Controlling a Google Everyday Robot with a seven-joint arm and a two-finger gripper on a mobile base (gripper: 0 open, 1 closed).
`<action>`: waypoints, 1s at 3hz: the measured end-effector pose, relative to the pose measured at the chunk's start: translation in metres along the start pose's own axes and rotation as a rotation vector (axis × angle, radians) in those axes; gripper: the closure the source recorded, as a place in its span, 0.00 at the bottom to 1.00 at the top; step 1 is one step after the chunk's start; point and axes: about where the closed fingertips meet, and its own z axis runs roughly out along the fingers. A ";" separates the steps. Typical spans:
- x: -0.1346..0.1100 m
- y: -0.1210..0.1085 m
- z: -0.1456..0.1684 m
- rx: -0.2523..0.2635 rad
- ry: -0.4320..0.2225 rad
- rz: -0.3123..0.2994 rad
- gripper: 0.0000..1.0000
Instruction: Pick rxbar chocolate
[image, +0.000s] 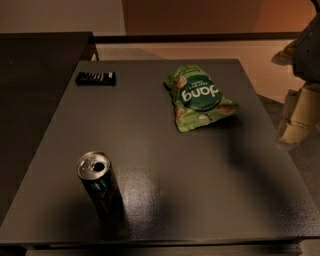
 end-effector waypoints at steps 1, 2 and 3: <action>0.000 0.000 0.000 0.001 0.000 0.000 0.00; -0.010 -0.007 0.009 0.009 -0.025 0.006 0.00; -0.025 -0.025 0.028 0.010 -0.075 0.020 0.00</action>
Offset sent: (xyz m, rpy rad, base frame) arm 0.0286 0.0207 -0.0173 0.0535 -0.0130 -0.0016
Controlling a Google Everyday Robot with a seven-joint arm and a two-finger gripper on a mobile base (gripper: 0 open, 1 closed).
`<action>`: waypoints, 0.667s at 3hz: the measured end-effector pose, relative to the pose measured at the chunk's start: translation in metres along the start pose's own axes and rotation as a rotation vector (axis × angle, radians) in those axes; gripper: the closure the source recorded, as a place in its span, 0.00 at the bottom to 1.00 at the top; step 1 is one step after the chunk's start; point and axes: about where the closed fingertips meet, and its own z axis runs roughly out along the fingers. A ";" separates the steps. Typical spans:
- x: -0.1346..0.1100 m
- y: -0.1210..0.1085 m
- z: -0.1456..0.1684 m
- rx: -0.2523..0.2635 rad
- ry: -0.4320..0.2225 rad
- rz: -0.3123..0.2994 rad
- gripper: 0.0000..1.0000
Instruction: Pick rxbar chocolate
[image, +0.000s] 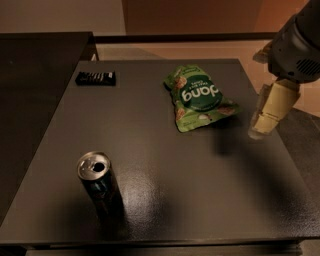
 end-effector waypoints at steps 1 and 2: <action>-0.010 -0.014 0.017 -0.004 -0.046 0.013 0.00; -0.031 -0.033 0.040 -0.005 -0.111 0.021 0.00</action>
Offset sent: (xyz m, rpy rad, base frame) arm 0.0903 0.0521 -0.0319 0.1985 -0.0462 0.0190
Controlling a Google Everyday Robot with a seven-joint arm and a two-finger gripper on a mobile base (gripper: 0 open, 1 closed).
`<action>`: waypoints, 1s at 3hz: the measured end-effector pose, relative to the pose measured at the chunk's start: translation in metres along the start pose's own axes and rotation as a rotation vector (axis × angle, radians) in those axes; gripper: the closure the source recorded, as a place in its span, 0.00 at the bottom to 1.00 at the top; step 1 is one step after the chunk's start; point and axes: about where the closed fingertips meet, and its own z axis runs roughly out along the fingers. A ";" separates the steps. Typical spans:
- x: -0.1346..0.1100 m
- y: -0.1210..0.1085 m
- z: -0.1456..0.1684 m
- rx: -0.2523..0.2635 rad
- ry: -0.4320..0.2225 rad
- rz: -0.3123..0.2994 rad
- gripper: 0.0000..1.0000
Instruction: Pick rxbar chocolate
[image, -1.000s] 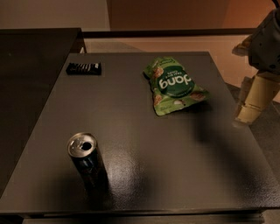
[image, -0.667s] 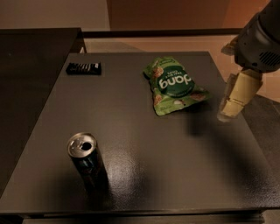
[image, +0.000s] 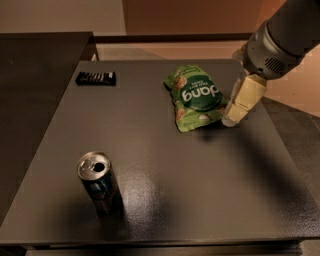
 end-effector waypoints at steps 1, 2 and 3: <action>-0.022 -0.021 0.024 0.005 -0.062 0.019 0.00; -0.049 -0.041 0.047 0.008 -0.102 0.055 0.00; -0.085 -0.059 0.073 -0.031 -0.140 0.104 0.00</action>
Offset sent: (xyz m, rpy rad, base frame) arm 0.1065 0.0787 -0.0189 0.1797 -0.0209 -0.0705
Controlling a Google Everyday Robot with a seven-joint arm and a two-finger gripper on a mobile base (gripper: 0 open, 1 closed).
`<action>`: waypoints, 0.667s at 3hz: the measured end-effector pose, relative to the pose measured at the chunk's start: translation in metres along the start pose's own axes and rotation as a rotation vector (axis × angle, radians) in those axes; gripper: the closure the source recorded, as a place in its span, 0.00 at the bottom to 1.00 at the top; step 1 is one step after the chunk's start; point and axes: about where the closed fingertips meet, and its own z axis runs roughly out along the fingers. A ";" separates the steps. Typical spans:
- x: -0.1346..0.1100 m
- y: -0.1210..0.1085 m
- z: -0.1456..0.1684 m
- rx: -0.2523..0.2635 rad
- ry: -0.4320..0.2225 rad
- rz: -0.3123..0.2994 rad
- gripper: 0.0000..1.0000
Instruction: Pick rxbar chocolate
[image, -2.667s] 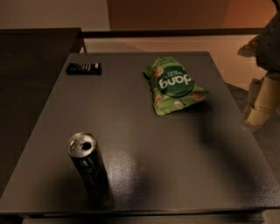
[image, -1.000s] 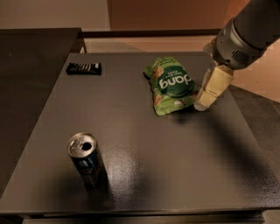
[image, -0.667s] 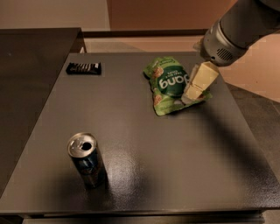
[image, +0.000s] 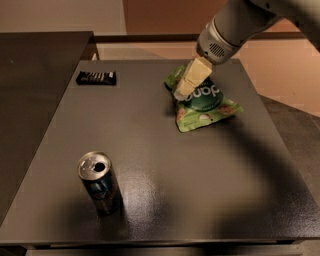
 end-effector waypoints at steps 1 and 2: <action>-0.032 -0.009 0.027 -0.040 -0.020 0.050 0.00; -0.062 -0.014 0.052 -0.047 -0.034 0.096 0.00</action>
Offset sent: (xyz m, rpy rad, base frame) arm 0.0704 0.1050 -0.0114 0.1127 0.0819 -0.0975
